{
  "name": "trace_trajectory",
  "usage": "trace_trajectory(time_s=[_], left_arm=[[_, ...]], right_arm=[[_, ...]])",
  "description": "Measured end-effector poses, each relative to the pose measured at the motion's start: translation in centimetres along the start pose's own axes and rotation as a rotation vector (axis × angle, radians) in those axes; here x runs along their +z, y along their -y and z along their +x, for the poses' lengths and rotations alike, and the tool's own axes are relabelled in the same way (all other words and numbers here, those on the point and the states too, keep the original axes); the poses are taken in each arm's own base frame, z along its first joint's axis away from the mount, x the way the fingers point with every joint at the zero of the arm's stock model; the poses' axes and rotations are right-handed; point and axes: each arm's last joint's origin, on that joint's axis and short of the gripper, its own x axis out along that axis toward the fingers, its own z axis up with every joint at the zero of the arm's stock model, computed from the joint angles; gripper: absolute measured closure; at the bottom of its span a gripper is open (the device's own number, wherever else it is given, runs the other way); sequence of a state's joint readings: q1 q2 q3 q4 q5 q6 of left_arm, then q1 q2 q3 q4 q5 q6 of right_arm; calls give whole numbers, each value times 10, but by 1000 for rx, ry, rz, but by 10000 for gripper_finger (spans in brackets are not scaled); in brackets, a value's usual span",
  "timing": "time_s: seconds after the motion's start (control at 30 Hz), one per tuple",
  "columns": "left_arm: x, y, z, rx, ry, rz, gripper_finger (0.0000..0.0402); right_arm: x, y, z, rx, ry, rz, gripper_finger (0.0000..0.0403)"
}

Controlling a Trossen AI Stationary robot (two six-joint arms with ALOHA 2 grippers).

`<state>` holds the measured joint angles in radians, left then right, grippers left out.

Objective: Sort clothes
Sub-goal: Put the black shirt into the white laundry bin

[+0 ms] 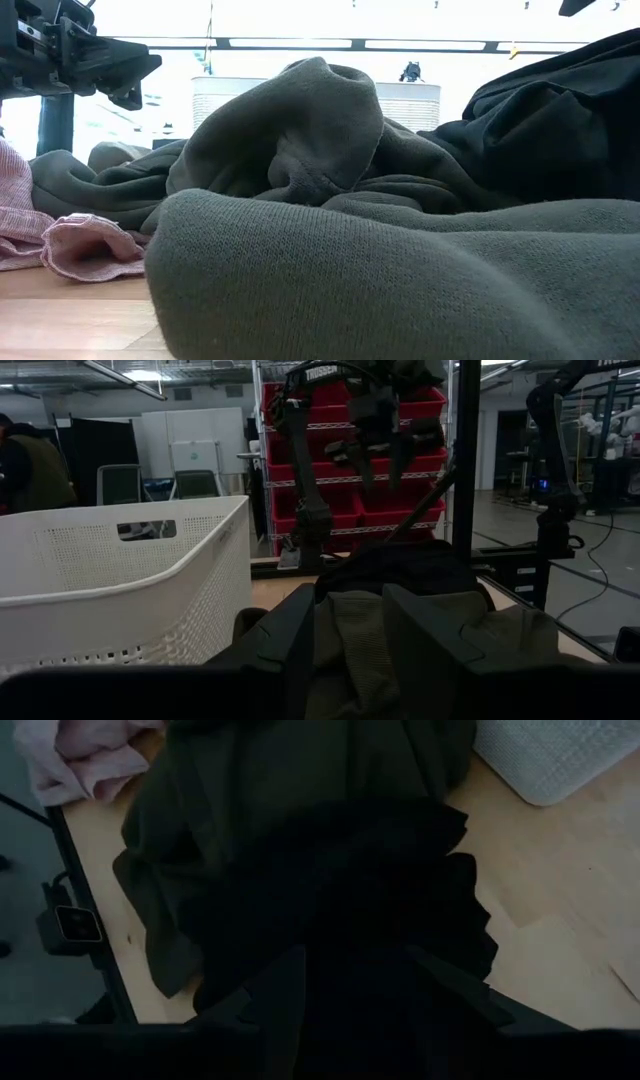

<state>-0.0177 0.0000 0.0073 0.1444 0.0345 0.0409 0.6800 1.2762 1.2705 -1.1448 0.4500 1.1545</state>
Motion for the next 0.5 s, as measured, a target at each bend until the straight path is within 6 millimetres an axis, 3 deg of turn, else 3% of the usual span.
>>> trace_trajectory(time_s=[0.5], left_arm=[[0,0,0,0,0,0,276]], right_arm=[[6,-12,-1,122,49,120,238]])
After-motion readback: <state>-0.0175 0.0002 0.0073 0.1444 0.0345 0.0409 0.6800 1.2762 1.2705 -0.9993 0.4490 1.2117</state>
